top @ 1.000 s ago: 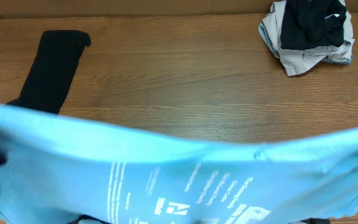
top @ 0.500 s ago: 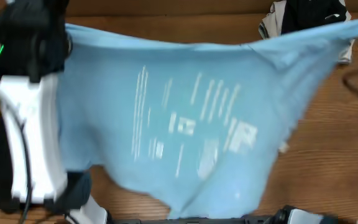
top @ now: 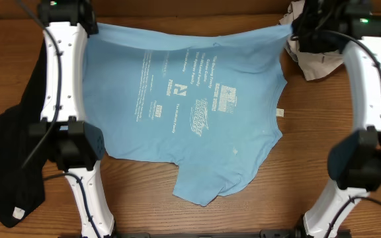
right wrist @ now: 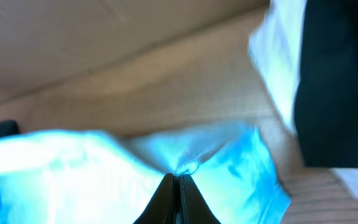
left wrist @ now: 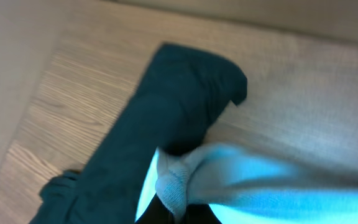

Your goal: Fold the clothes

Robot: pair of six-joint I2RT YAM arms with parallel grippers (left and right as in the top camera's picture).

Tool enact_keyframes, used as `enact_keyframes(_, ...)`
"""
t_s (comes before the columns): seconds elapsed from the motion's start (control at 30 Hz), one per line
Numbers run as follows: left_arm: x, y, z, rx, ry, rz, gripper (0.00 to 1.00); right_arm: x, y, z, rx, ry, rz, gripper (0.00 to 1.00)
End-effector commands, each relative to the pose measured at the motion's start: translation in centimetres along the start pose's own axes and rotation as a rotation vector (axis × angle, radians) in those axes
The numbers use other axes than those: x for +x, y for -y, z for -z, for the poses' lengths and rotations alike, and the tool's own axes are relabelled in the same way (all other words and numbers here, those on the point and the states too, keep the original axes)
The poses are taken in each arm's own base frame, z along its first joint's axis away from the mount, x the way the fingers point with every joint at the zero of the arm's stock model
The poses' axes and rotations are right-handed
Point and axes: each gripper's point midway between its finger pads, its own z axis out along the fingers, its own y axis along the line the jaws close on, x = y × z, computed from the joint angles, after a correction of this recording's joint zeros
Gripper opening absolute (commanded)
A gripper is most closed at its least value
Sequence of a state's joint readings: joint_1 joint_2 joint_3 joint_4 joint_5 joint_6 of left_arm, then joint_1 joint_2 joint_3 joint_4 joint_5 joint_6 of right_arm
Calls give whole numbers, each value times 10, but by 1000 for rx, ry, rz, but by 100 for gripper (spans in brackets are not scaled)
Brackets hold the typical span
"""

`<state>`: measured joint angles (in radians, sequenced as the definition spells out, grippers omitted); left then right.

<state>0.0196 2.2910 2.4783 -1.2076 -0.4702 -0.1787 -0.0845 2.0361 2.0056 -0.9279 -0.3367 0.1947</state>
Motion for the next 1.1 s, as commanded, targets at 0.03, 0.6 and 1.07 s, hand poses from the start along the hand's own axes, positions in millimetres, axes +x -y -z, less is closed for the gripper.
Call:
enact_keyframes(0.03, 7, -2, -12, 1, -36, -32, 4, 2, 1, 2, 3, -12, -21, 4)
enact_keyframes(0.6, 70, -39, -11, 7, -317, -97, 4, 85, -2, 54, 45, -326, -57, 4)
enact_keyframes(1.07, 105, -13, -46, 84, -458, -176, 8, 141, 23, 30, 90, -490, -94, 4)
